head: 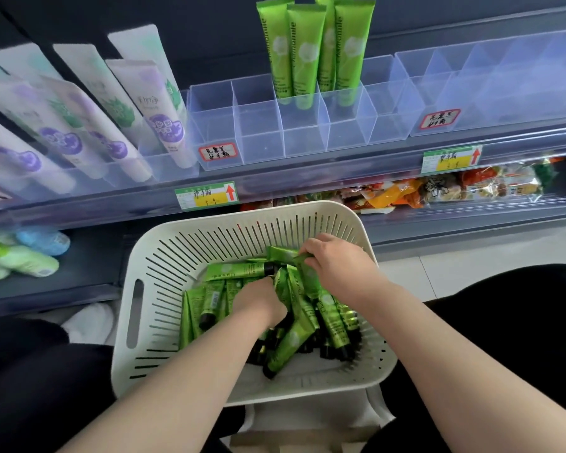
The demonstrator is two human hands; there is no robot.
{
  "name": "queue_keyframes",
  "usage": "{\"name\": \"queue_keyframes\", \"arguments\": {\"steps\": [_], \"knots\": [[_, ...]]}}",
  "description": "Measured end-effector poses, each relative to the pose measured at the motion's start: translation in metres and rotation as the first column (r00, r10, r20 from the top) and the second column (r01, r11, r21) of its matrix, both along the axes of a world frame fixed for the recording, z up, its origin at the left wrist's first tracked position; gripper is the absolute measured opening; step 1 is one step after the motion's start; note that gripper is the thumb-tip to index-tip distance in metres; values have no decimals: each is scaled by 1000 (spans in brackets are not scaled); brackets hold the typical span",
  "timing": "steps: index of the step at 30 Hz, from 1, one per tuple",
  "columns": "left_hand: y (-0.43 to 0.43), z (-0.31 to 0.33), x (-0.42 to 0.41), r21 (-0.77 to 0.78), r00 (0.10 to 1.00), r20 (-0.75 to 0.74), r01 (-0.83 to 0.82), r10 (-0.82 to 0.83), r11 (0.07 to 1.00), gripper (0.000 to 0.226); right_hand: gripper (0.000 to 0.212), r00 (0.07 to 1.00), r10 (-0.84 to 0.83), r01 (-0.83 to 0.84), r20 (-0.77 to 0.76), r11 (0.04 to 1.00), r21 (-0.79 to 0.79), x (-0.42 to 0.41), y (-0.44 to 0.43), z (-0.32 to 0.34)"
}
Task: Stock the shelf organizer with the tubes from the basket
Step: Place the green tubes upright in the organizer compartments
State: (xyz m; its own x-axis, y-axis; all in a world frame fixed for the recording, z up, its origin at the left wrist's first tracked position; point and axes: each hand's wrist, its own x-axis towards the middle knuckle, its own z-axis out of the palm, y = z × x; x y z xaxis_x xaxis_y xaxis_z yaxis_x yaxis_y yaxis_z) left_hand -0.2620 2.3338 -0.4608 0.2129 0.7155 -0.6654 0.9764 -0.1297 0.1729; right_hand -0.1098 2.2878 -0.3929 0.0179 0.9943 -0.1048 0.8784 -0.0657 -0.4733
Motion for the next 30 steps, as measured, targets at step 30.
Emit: {"name": "queue_keyframes", "arguments": {"steps": [30], "knots": [[151, 275, 39, 624, 618, 742, -497, -258, 603, 18, 24, 973, -217, 118, 81, 766, 632, 20, 86, 198]]}}
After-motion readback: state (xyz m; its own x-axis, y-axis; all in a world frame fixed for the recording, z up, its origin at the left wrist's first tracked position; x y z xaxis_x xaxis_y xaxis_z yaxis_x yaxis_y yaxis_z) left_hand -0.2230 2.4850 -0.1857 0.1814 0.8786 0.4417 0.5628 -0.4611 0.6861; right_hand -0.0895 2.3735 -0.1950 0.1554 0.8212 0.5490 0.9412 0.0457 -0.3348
